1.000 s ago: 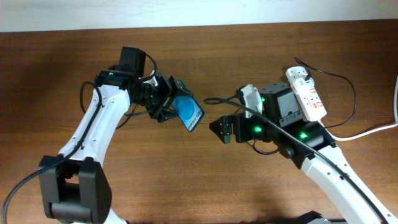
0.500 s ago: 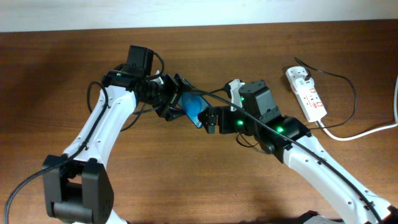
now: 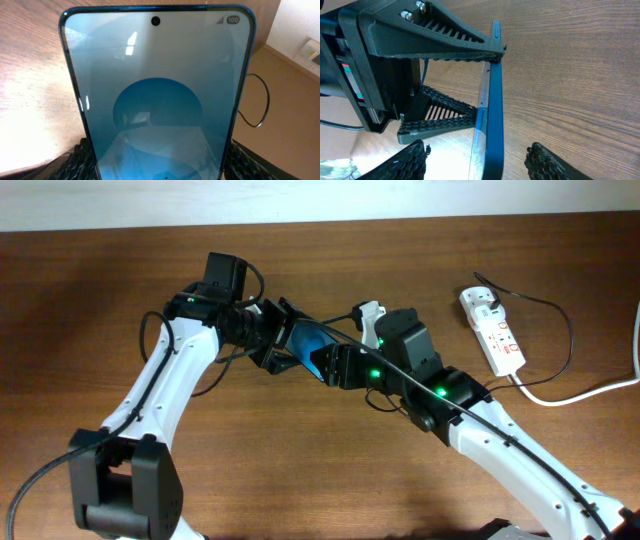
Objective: Plug charger to phone and switch on socket
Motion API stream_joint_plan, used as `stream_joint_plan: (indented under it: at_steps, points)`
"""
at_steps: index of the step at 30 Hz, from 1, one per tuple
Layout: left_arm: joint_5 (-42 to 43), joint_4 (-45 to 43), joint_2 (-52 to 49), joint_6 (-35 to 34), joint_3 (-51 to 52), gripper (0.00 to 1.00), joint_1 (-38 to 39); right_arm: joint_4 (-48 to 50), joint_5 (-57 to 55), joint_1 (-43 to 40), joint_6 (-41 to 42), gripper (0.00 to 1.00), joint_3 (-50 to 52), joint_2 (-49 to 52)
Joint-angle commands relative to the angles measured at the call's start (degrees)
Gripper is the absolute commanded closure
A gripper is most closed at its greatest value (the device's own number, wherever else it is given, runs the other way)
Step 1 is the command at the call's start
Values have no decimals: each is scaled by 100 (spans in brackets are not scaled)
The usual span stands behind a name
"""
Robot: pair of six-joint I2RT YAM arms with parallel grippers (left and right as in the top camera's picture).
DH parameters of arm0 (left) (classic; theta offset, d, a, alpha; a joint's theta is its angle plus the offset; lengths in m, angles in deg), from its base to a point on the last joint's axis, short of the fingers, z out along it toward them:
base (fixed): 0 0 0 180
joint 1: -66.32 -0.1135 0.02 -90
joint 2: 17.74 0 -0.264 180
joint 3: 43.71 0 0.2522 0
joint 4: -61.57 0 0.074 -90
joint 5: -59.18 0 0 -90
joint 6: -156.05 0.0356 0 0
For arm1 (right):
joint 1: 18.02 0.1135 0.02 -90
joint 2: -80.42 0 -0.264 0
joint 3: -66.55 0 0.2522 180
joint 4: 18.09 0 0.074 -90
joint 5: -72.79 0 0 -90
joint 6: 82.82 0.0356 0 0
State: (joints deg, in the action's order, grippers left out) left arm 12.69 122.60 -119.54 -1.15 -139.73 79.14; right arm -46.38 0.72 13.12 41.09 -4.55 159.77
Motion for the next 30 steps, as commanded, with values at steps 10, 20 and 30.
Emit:
stream_joint_plan:
  at_steps: [10, 20, 30]
  points:
    - [363, -57, 13, -289, -116, 59, 138, 138, -74, 46, 70, 55, -96, 435]
    - [343, -57, 13, -535, -116, 61, 210, 323, -63, 48, 459, 76, -96, 433]
    - [343, -57, 13, -953, -116, 60, 210, 365, -63, 46, 710, 96, -96, 433]
